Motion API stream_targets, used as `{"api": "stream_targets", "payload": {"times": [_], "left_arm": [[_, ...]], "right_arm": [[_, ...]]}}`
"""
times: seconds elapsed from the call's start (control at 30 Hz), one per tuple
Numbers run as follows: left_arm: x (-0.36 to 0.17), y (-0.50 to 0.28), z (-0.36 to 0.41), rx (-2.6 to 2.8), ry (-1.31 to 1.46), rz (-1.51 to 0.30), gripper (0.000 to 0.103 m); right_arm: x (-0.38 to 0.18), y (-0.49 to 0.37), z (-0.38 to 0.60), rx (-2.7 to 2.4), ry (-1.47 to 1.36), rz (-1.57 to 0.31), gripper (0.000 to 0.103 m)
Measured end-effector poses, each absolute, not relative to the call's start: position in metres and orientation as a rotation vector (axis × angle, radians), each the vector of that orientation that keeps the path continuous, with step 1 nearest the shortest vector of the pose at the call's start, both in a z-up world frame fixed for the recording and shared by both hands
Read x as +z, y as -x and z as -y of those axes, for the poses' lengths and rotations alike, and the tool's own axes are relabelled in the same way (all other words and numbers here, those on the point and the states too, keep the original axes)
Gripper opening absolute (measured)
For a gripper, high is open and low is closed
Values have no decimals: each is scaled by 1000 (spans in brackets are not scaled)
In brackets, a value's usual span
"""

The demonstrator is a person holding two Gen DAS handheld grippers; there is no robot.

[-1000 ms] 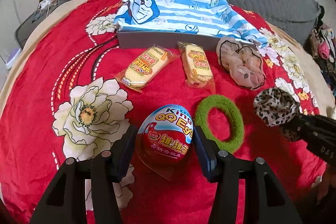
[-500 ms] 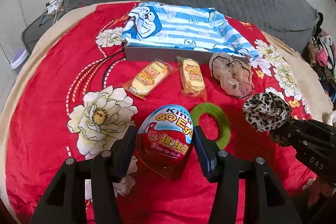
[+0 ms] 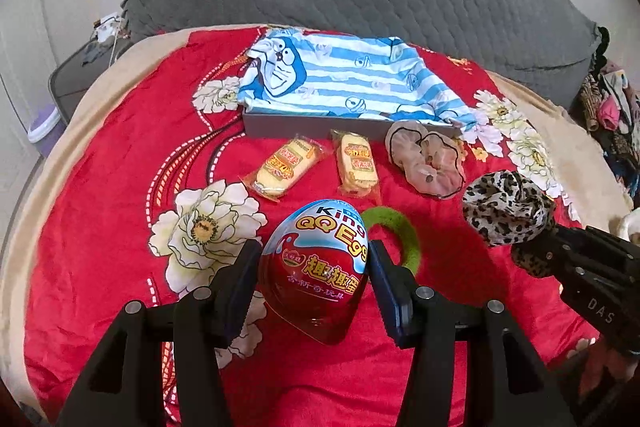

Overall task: Organize objects
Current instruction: 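Lift the red egg with the left tool while the right tool lifts the scrunchie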

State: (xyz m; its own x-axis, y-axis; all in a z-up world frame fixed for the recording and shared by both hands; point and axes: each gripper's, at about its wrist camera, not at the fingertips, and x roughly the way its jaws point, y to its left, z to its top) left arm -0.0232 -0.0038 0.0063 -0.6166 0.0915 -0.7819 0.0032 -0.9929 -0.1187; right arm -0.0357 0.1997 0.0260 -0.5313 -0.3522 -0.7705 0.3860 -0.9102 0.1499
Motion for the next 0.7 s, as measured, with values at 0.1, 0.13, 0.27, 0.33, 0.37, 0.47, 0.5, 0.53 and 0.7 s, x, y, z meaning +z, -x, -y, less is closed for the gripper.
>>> {"api": "stream_targets", "payload": {"times": [0.1, 0.13, 0.27, 0.33, 0.37, 0.47, 0.5, 0.53, 0.7], "left_arm": [[10, 20, 1, 2780, 1338, 170, 56], [11, 19, 0, 2782, 1332, 161, 56], [18, 18, -4, 2793, 1297, 166, 56], [22, 17, -5, 2801, 1276, 163, 56], [24, 17, -6, 2804, 1265, 160, 56], [29, 18, -10, 2810, 1240, 150, 56], [31, 18, -11, 2812, 1228, 150, 56], [33, 18, -12, 2812, 1222, 147, 56], [44, 16, -15, 2845, 1160, 130, 56]], "right_arm": [[31, 33, -200, -2444, -1182, -58, 20], [33, 33, -200, -2449, -1171, -59, 20], [43, 29, -200, -2477, -1106, -59, 20], [48, 28, -200, -2491, -1074, -65, 20], [50, 28, -200, -2500, -1057, -69, 20], [54, 28, -201, -2510, -1033, -59, 20], [54, 29, -201, -2510, -1027, -57, 20], [55, 29, -202, -2513, -1022, -57, 20], [58, 29, -202, -2518, -995, -46, 20]]}}
